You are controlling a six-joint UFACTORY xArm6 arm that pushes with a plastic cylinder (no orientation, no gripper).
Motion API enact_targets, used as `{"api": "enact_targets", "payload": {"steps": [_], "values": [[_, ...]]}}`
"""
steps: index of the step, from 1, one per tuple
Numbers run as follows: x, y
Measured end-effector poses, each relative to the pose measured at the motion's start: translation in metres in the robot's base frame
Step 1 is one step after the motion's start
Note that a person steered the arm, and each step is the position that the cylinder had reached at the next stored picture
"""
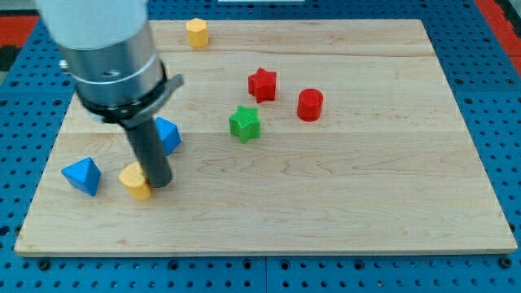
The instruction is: Push the blue cube into the blue triangle
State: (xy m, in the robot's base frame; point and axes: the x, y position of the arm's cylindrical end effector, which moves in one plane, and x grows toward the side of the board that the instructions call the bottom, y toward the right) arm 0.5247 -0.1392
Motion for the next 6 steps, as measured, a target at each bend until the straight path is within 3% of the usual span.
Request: {"api": "enact_targets", "payload": {"steps": [1,2,3,4,5,6], "values": [[-0.002,0.078],[-0.028,0.12],[-0.077,0.061],[-0.11,0.052],[-0.081,0.021],[-0.042,-0.047]]}}
